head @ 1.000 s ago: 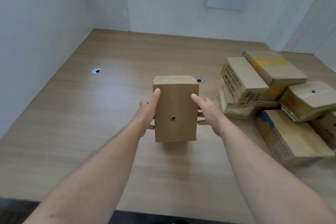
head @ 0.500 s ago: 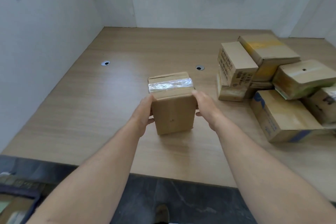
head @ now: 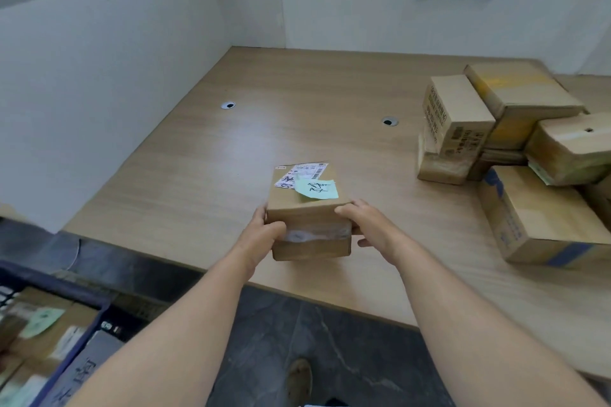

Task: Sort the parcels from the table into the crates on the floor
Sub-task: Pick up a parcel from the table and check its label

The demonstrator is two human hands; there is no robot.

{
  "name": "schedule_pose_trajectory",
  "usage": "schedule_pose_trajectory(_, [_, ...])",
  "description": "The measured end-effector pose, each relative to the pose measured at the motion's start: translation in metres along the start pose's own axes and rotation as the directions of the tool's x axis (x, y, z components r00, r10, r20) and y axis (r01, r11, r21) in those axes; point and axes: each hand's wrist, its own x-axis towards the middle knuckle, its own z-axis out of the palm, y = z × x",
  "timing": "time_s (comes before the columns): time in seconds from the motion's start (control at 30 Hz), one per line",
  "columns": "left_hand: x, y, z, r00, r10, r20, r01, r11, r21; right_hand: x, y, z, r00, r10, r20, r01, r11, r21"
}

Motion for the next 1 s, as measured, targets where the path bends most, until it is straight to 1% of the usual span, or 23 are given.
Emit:
schedule_pose_trajectory(0.1, [-0.004,-0.007,-0.002,0.994,-0.095,0.051,0.098,0.994,-0.049,0.0,0.009,0.002,0.998,0.042,0.038,-0.042,0.999,-0.003])
schedule_pose_trajectory(0.2, [-0.002,-0.019,-0.005,0.982,-0.185,0.043,0.185,0.983,-0.014,0.005,0.021,0.009,0.996,0.079,0.029,-0.078,0.996,-0.034])
schedule_pose_trajectory(0.27, [0.0,-0.027,-0.005,0.98,-0.198,-0.015,0.198,0.98,0.005,0.007,0.028,0.016,0.998,0.062,0.03,-0.06,0.996,-0.062])
schedule_pose_trajectory(0.37, [0.001,-0.033,-0.008,0.979,-0.179,-0.095,0.182,0.983,0.017,0.012,0.03,0.021,0.998,0.025,0.055,-0.02,0.996,-0.087])
schedule_pose_trajectory(0.47, [-0.001,-0.039,-0.02,0.961,-0.199,-0.19,0.197,0.98,-0.031,0.019,0.024,0.028,0.998,-0.034,0.062,0.04,0.994,-0.103])
schedule_pose_trajectory(0.5, [-0.002,-0.041,-0.026,0.949,-0.216,-0.23,0.211,0.976,-0.044,0.024,0.022,0.031,0.998,-0.05,0.026,0.053,0.989,-0.135])
schedule_pose_trajectory(0.53, [-0.002,-0.043,-0.032,0.936,-0.236,-0.262,0.232,0.972,-0.046,0.028,0.02,0.033,0.997,-0.049,-0.057,0.037,0.98,-0.195])
schedule_pose_trajectory(0.57, [-0.002,-0.045,-0.038,0.924,-0.253,-0.288,0.251,0.967,-0.045,0.031,0.018,0.035,0.983,-0.033,-0.181,-0.018,0.962,-0.271])
schedule_pose_trajectory(0.63, [0.001,-0.048,-0.049,0.908,-0.252,-0.334,0.253,0.967,-0.041,0.033,0.013,0.038,0.907,0.027,-0.421,-0.204,0.901,-0.382])
schedule_pose_trajectory(0.67, [0.004,-0.048,-0.054,0.906,-0.229,-0.355,0.236,0.972,-0.025,0.032,0.01,0.041,0.878,0.073,-0.472,-0.284,0.874,-0.393])
schedule_pose_trajectory(0.7, [0.008,-0.047,-0.058,0.905,-0.198,-0.376,0.215,0.976,0.003,0.032,0.008,0.045,0.873,0.115,-0.474,-0.328,0.858,-0.395])
schedule_pose_trajectory(0.73, [0.011,-0.045,-0.063,0.904,-0.166,-0.394,0.197,0.98,0.039,0.032,0.007,0.05,0.883,0.146,-0.446,-0.339,0.856,-0.39])
schedule_pose_trajectory(0.8, [0.017,-0.038,-0.071,0.902,-0.104,-0.418,0.168,0.979,0.119,0.032,0.005,0.062,0.911,0.175,-0.374,-0.306,0.894,-0.329])
schedule_pose_trajectory(0.83, [0.02,-0.035,-0.074,0.906,-0.072,-0.417,0.15,0.976,0.159,0.033,0.004,0.068,0.925,0.172,-0.339,-0.269,0.927,-0.263])
schedule_pose_trajectory(0.9, [0.025,-0.031,-0.081,0.919,-0.029,-0.393,0.122,0.969,0.215,0.037,0.001,0.076,0.946,0.126,-0.3,-0.174,0.975,-0.14])
schedule_pose_trajectory(0.93, [0.025,-0.03,-0.083,0.924,-0.028,-0.382,0.124,0.965,0.231,0.039,-0.001,0.077,0.952,0.087,-0.293,-0.129,0.984,-0.127])
schedule_pose_trajectory(1.0, [0.023,-0.032,-0.089,0.93,-0.028,-0.367,0.131,0.957,0.259,0.042,-0.003,0.076,0.96,-0.005,-0.279,-0.047,0.983,-0.178])
